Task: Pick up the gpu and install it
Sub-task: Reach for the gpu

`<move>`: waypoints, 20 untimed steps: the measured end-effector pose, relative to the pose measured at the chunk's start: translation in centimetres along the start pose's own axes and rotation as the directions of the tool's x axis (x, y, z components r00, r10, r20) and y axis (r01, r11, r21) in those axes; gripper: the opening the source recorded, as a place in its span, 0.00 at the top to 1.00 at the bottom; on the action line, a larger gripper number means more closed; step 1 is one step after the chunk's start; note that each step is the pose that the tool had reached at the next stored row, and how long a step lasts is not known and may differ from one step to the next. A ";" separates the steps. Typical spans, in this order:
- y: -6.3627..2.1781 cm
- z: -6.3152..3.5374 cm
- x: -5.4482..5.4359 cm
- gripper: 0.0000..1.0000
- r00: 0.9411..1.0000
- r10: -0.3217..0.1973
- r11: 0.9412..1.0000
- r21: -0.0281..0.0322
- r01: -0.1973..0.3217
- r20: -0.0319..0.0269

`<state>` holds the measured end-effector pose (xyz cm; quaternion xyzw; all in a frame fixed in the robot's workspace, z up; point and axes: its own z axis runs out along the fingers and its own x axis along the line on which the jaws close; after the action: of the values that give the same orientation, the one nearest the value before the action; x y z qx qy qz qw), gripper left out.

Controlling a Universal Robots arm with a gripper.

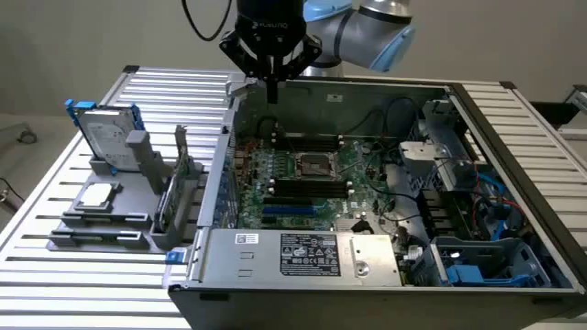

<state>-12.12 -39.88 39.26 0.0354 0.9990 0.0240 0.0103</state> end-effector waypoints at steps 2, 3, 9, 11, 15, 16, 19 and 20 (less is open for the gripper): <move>0.00 0.00 0.0 0.89 1.000 0.000 1.000 0.000 0.000 0.000; 0.00 0.00 0.0 0.89 1.000 0.000 1.000 0.000 0.000 0.000; 0.00 0.00 0.0 0.89 1.000 0.000 1.000 0.000 0.000 0.000; -0.03 -0.01 0.5 0.89 1.000 0.000 1.000 0.001 0.000 -0.007; 0.01 0.25 2.4 0.89 1.000 0.000 1.000 0.001 0.000 -0.011; 0.02 0.31 2.8 0.89 1.000 0.001 1.000 0.001 -0.001 -0.011; 0.06 0.56 4.2 0.89 1.000 0.001 1.000 0.001 -0.001 -0.012; 0.08 0.64 4.7 0.89 1.000 0.001 1.000 0.001 -0.001 -0.012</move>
<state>-16.75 -39.44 38.54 0.0356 0.9991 0.0238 0.0044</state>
